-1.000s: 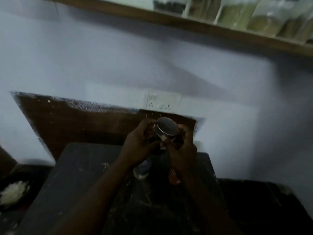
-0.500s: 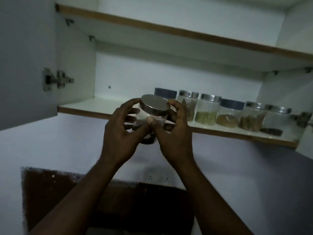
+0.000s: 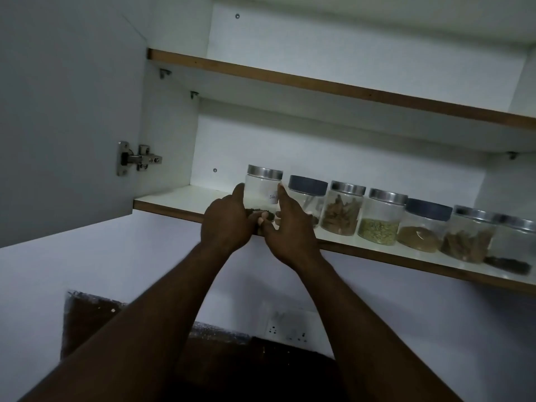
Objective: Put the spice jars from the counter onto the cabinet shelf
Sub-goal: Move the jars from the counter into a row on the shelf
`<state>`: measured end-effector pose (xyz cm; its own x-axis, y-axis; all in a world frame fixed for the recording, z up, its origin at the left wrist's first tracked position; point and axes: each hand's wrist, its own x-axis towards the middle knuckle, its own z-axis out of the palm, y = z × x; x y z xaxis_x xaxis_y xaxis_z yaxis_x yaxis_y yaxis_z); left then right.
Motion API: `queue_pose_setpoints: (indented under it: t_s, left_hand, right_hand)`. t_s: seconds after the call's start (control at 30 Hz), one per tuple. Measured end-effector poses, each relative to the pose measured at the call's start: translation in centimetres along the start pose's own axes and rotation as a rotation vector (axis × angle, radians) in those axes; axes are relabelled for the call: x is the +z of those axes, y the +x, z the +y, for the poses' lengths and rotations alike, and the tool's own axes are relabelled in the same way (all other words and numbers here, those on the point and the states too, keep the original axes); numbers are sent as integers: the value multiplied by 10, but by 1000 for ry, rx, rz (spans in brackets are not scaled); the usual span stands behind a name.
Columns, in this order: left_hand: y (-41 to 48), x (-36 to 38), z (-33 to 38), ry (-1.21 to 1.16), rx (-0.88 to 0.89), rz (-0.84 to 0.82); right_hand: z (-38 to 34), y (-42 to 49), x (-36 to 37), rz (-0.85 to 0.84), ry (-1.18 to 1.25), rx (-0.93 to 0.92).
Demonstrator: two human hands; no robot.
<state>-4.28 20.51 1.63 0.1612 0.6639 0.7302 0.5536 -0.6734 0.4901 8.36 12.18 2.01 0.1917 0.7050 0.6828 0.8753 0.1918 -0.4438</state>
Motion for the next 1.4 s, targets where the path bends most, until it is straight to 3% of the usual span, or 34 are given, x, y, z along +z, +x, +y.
queue_pose_setpoints:
  t_s: [0.1,0.23,0.4,0.6,0.7,0.83,0.9,1.2,1.3,1.4]
  left_hand:
    - [2,7,-1,46,4,35]
    - [10,11,6,231,-55,-38]
    - [7,14,11,321,-74,-68]
    - [-11,6,17,194,-30,33]
    - [-34,1,23,6,52,135]
    - [-100,20,19,-72,170,254]
    - [-143,41,5,-121,129,139]
    - [-331,140,-98,-11,-177,-763]
    - [-378,166,-123,32,-320,-945]
    - [-408,184,-143,31,-417,-1027]
  right_hand:
    - [2,5,2,46,-60,-7]
    - [-1,9,2,27,-171,11]
    - [-4,10,0,13,-118,49]
    - [-6,0,-11,8,30,3]
    - [-2,-20,-17,96,79,-103]
    - [20,-83,2,211,127,-189]
    - [40,-125,20,156,132,-111]
    - [154,-316,101,-477,-64,418]
    - [179,-360,122,-596,-94,607]
    - [196,-386,141,-700,-76,705]
